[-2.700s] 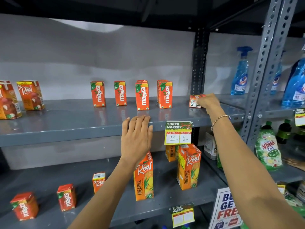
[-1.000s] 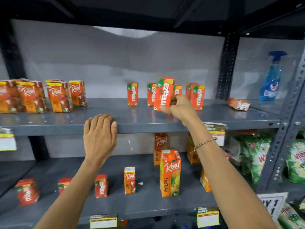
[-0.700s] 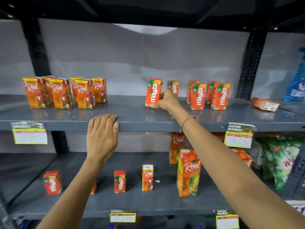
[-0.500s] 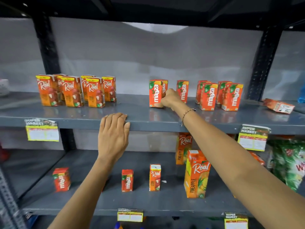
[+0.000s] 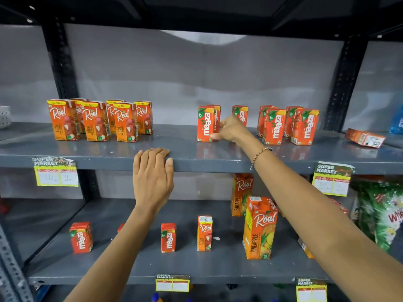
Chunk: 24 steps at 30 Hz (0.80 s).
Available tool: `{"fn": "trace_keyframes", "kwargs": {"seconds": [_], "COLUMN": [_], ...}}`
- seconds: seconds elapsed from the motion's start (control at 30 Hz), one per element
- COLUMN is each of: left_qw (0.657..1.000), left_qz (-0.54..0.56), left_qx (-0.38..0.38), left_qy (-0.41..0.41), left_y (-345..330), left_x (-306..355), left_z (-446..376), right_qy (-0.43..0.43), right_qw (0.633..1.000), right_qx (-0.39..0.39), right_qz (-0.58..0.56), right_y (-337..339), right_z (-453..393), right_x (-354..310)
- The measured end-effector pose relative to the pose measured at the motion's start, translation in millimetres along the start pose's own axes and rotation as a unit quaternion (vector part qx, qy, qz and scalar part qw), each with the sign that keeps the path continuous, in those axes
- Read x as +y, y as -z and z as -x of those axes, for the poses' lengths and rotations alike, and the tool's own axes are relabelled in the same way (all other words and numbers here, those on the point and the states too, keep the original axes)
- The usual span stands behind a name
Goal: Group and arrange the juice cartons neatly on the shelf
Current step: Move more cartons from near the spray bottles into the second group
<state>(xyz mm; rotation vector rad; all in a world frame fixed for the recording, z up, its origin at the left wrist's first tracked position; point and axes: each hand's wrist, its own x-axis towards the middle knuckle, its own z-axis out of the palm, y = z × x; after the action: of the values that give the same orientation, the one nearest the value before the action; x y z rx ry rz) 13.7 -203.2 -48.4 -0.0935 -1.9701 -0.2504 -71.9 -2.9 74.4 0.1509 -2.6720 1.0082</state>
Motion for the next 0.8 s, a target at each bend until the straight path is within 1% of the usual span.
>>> {"fn": "trace_keyframes", "kwargs": {"seconds": [0.03, 0.1, 0.17, 0.23, 0.33, 0.43, 0.53, 0.57, 0.63, 0.7, 0.8], "left_qw": [1.0, 1.0, 0.999, 0.997, 0.992, 0.987, 0.982, 0.981, 0.984, 0.987, 0.99], "left_qz": [0.0, 0.0, 0.008, 0.024, 0.041, 0.054, 0.059, 0.057, 0.051, 0.047, 0.033], "left_qx": [-0.003, -0.005, -0.007, -0.015, -0.048, -0.067, -0.068, -0.068, -0.066, -0.049, -0.009], "left_qy": [0.006, -0.005, -0.04, -0.073, -0.108, -0.133, -0.168, -0.17, -0.16, -0.143, -0.139], "left_y": [0, -1, -4, -11, -24, -35, -45, -49, -57, -64, -71], "left_x": [4, 18, 41, 73, 127, 177, 222, 235, 258, 271, 274], "left_z": [-1, -2, -3, -1, 2, 3, 2, 2, 3, 4, 5], "right_qy": [0.016, 0.045, 0.07, 0.086, 0.073, 0.023, -0.046, -0.075, -0.135, -0.172, -0.222], "right_qw": [1.0, 0.994, 0.982, 0.972, 0.951, 0.928, 0.903, 0.899, 0.897, 0.901, 0.909], "right_qx": [0.024, 0.068, 0.109, 0.145, 0.205, 0.267, 0.356, 0.381, 0.405, 0.391, 0.347], "right_qz": [-0.011, -0.073, -0.138, -0.165, -0.219, -0.26, -0.238, -0.201, -0.11, -0.078, -0.065], "right_y": [8, 28, 54, 82, 128, 174, 207, 215, 227, 234, 242], "right_z": [6, 19, 36, 50, 65, 75, 83, 84, 86, 84, 70], "right_x": [4, 16, 31, 48, 80, 126, 182, 200, 232, 254, 271]}}
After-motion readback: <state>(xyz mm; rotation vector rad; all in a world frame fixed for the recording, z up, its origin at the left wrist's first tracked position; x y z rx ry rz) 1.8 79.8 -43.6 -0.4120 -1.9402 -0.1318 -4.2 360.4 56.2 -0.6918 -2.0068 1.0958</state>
